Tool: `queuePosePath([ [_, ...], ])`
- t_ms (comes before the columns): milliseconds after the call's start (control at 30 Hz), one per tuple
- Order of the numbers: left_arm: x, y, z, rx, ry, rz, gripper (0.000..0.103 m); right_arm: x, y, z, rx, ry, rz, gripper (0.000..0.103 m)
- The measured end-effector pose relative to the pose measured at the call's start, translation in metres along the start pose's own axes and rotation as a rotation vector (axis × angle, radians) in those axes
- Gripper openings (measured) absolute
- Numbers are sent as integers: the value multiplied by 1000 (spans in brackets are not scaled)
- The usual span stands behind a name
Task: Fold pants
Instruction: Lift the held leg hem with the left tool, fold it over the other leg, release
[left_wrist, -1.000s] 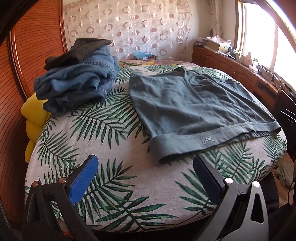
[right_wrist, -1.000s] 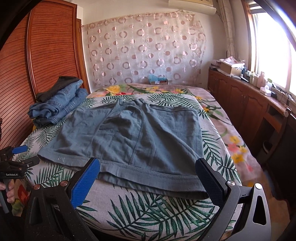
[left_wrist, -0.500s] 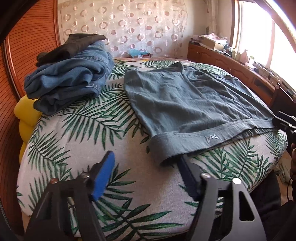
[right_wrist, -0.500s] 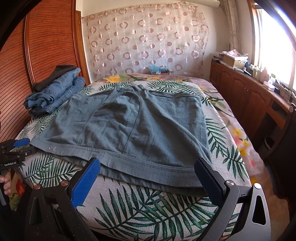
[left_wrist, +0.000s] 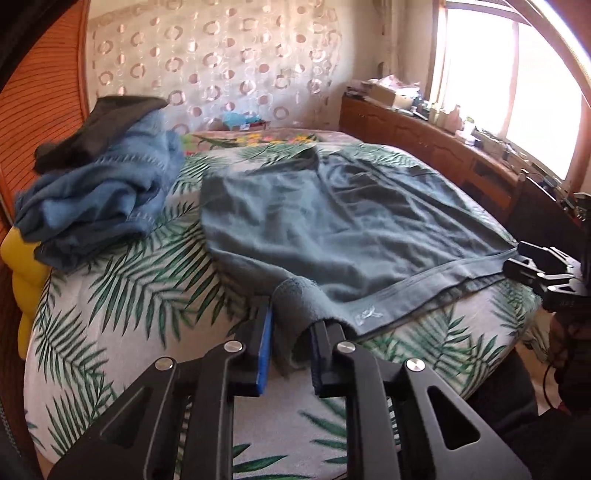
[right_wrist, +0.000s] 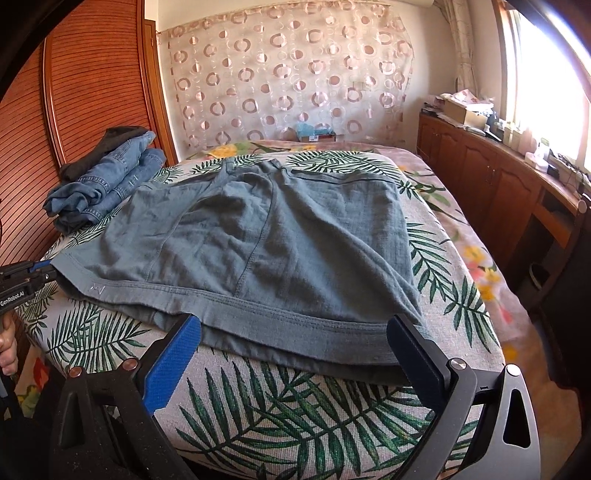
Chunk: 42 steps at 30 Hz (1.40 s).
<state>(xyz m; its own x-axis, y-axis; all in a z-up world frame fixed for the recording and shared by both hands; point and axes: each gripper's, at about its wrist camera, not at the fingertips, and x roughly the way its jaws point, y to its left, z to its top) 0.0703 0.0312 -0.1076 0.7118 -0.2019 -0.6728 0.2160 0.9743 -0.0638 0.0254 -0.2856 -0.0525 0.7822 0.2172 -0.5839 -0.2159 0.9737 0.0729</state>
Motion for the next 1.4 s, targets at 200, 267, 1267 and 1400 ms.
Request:
queuePosePath([
  [200, 0, -21, 19, 50, -20, -34, 17, 2, -1, 3, 14, -3, -9, 101],
  [267, 0, -32, 27, 69, -27, -53, 17, 2, -2, 2, 18, -3, -10, 101],
  [1267, 27, -132, 69, 196, 39, -188, 46, -10, -25, 3, 79, -14, -27, 101],
  [1400, 19, -127, 62, 208, 36, -171, 52, -8, -21, 4, 71, -11, -20, 101],
])
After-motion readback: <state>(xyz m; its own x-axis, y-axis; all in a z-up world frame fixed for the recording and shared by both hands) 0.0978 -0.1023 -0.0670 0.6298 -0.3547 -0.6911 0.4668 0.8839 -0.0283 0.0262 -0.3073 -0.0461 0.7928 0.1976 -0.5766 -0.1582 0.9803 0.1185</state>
